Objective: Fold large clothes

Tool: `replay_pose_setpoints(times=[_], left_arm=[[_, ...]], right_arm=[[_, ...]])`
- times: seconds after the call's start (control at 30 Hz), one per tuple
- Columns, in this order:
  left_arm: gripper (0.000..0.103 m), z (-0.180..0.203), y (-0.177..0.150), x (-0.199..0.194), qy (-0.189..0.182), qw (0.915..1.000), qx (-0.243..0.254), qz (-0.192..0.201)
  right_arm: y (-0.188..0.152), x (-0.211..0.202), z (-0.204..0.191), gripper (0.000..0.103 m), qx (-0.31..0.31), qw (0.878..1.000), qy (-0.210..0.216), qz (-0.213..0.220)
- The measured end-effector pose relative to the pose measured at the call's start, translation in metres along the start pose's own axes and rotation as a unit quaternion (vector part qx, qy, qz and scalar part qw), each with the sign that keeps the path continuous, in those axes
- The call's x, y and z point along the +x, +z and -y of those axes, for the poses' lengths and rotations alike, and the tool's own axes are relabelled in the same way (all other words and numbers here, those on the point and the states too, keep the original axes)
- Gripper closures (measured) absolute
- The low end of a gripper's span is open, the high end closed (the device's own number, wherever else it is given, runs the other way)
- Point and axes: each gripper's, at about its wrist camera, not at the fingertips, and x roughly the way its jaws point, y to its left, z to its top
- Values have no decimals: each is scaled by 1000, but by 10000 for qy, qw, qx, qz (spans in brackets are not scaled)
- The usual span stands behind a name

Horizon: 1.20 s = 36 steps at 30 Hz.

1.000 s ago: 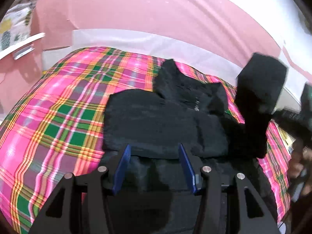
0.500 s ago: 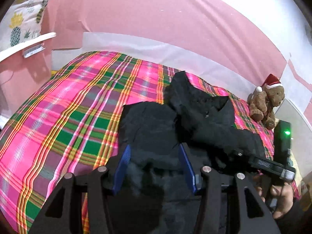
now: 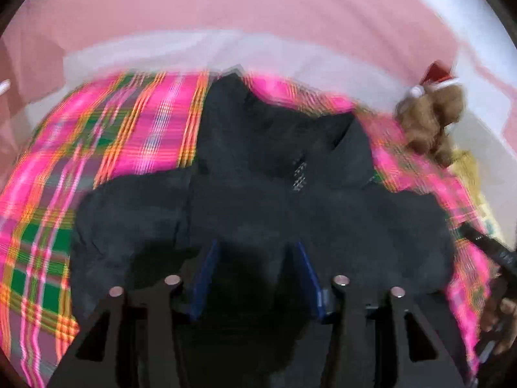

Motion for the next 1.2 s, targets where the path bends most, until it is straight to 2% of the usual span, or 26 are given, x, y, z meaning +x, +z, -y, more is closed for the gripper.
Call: replay_pose_setpoints(times=[0.07,0.13,0.2,0.4,0.5,0.57,0.63,0.73,0.8,0.83,0.87,0.97,1.1,1.2], left_arm=[[58,-9,-16,16,32,9998,-144,-158],[58,-15,-32,20,23,9997,-237,-101],[58,-16,-40,19,29,9997,-249,-25],[58,-10,-36,21,155,9997,-162,-77],[62,-13,-31,-2,36,9996,-263,-125],[62,-12,-20,-22,-67,9996,-212,160],[62,-8,-4,-31,14,9992,-74,395],[62,-11,19,-12,126,9994,-58,329],[60,-19,19,20,348,9993,-111,-19],[59,-23,14,34,272,9994,-164,-161],[58,-28,6,44,140,9995,-222,-184],[58,-30,-12,51,28,9997,-239,107],[58,-32,-7,43,20,9995,-299,69],[61,-30,-5,11,-72,9990,-409,184]], right_arm=[[-4,26,2,57,-134,9997,-64,-188],[-11,51,-3,57,-355,9988,-174,-299],[-14,59,-3,57,-307,9990,-185,-260],[-5,41,0,57,-347,9983,-302,-343],[10,11,-4,57,-425,9989,-213,43],[20,4,-11,57,-493,9985,-188,132],[29,11,-19,57,-594,9980,-197,87],[33,43,-25,57,-610,9975,-278,-229],[27,65,-24,57,-625,9966,-402,-348],[23,69,-25,57,-696,9961,-451,-285],[17,72,-27,57,-769,9956,-499,-191],[9,78,-31,57,-919,9936,-653,-55],[18,54,-33,57,-804,9944,-686,-70],[13,16,-36,57,-676,9969,-392,116]])
